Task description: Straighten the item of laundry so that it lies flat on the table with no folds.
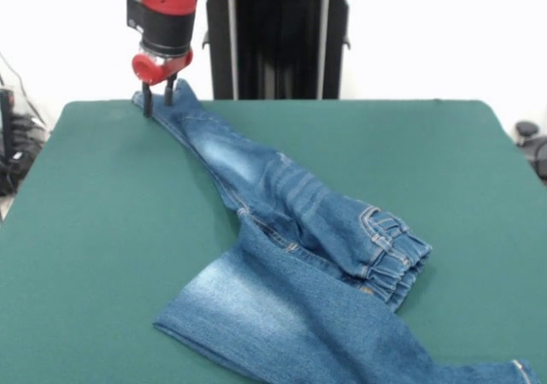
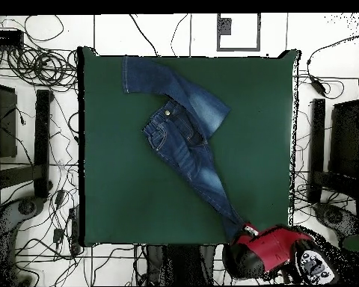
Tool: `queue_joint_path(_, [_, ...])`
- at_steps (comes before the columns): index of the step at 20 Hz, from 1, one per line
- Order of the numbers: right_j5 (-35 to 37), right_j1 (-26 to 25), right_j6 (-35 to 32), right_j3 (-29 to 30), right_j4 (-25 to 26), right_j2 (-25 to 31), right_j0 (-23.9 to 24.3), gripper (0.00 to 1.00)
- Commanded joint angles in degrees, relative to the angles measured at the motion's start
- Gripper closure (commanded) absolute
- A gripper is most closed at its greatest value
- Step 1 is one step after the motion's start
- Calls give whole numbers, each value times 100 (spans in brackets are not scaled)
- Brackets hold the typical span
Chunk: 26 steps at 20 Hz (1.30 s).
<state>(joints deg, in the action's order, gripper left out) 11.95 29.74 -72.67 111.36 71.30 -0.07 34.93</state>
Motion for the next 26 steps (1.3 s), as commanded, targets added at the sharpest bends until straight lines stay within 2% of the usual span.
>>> queue_joint_path(1, [149, -454, -295, -696, 242, 195, -235, 0])
queue_joint_path(8, [-12, -741, -571, -764, 386, 98, -414, 0])
queue_joint_path(15, [-174, -1010, -789, -782, 291, 18, -472, 0])
queue_joint_path(21, [-186, -1163, -600, -873, 301, 115, -357, 0])
queue_joint_path(24, [-451, -1310, -1083, -1065, 326, -138, -582, 0])
queue_joint_path(26, [-500, -1422, -1079, -1143, 305, -138, -575, 0])
